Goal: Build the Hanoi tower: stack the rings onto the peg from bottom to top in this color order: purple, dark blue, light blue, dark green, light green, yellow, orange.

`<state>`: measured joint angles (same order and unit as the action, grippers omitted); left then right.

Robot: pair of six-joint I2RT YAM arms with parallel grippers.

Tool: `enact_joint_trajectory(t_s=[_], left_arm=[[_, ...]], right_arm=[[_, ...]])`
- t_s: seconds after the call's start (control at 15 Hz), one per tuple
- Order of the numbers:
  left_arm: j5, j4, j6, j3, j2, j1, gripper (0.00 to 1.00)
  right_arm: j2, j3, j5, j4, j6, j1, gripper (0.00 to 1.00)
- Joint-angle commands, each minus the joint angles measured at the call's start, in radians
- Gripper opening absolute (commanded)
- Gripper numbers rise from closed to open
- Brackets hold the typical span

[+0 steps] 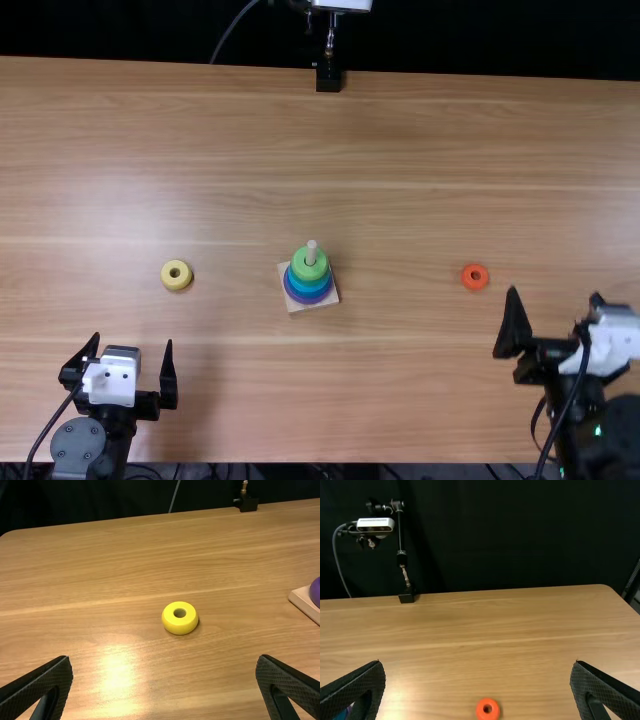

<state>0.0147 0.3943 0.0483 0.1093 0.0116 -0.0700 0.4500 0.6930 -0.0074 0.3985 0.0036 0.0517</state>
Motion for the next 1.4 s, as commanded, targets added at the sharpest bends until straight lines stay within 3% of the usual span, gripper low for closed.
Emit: enact_joint_trajectory(t_s=[0.0,0.53,1.33], left_arm=[[-0.018,0.073,0.003,-0.109,-0.012,0.012,1.00],[-0.018,0.073,0.003,-0.109,-0.012,0.012,1.00],[-0.018,0.073,0.003,-0.109,-0.012,0.012,1.00]], right_arm=[[-0.112,-0.084,-0.009,-0.003,-0.005,0.023,1.00],[-0.393,-0.431,-0.005,-0.040,-0.015,0.010,1.00],[-0.450,-0.675,-0.005,-0.061,-0.013,0.011,1.00]])
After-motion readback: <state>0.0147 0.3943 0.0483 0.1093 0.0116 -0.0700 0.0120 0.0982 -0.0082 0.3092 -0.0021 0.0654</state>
